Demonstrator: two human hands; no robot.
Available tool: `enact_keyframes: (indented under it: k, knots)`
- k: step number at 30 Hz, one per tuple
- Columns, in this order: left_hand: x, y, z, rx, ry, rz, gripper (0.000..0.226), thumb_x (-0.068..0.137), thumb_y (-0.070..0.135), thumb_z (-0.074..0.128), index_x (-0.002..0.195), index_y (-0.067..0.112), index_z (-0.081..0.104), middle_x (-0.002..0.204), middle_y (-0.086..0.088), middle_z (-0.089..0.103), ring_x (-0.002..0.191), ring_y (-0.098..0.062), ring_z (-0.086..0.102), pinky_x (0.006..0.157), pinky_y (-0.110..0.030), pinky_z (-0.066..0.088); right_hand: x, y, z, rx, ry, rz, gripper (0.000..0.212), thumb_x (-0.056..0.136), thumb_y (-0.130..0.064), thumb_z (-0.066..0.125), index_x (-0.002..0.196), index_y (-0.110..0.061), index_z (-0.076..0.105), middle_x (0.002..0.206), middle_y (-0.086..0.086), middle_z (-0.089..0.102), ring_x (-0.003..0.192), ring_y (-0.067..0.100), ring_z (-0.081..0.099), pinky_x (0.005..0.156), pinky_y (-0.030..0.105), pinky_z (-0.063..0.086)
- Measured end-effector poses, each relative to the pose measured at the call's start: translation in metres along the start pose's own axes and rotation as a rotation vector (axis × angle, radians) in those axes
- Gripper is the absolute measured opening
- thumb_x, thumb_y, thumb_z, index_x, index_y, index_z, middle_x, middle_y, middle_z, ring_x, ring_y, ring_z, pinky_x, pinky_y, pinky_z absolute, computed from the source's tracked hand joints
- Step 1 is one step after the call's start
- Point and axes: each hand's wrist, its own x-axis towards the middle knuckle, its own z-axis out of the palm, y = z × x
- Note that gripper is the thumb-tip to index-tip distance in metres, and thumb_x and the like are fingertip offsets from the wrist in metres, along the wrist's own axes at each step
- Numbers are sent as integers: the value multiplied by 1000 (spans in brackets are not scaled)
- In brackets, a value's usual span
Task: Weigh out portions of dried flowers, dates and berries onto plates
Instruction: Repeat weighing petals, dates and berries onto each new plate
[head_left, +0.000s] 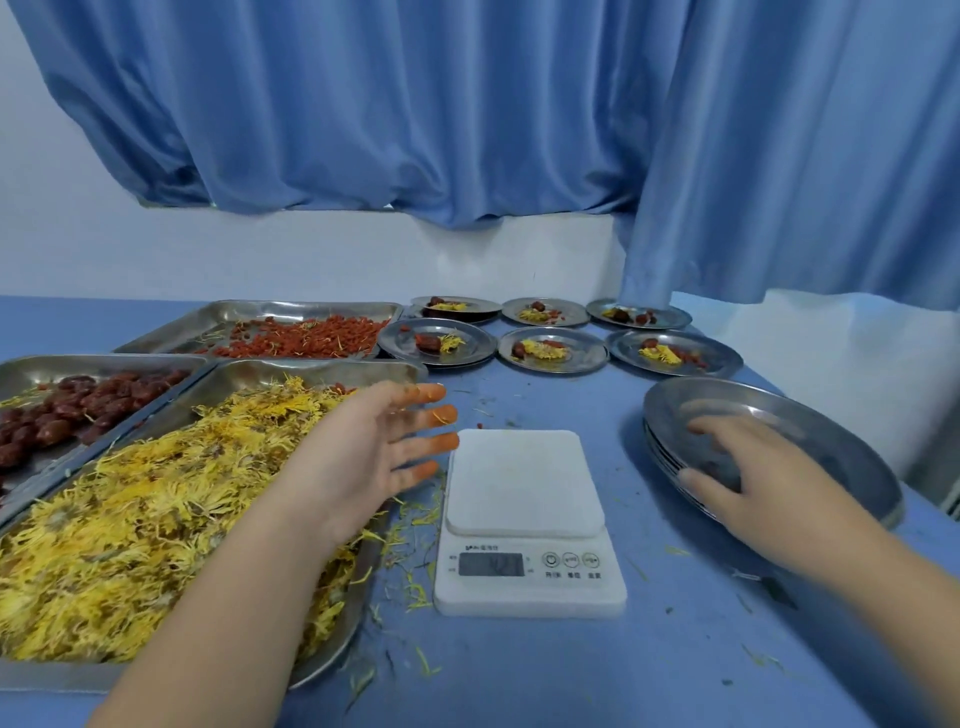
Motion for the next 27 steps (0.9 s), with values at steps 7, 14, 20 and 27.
enact_keyframes:
  k: [7, 14, 20, 27]
  knots:
    - [1, -3, 4, 56, -21, 24, 25, 95, 30, 48, 104, 17, 68, 93, -3, 73, 84, -22, 71, 73, -34, 50, -5, -5, -2, -104, -19, 64, 26, 81, -31, 58, 107, -25, 59, 88, -1, 65, 85, 21, 55, 68, 34, 48]
    - [2, -2, 3, 43, 9, 29, 26, 97, 28, 45, 104, 16, 67, 91, -4, 73, 79, -21, 71, 71, -35, 49, -7, -10, -3, -30, 70, 76, 17, 76, -25, 63, 93, -25, 62, 83, -7, 68, 84, 19, 58, 69, 34, 52]
    - [2, -2, 4, 36, 16, 27, 26, 97, 27, 45, 103, 15, 67, 87, -3, 72, 75, -19, 71, 68, -33, 49, -10, -10, -9, -90, 248, -17, 13, 69, -9, 66, 74, -20, 64, 68, -4, 61, 70, 23, 54, 56, 33, 48]
    - [1, -2, 6, 32, 28, 26, 25, 97, 26, 45, 103, 15, 67, 85, -2, 72, 73, -19, 70, 68, -32, 48, -10, -14, -12, -200, 435, -111, 21, 60, 11, 64, 65, -9, 62, 62, 4, 61, 64, 33, 52, 58, 39, 46]
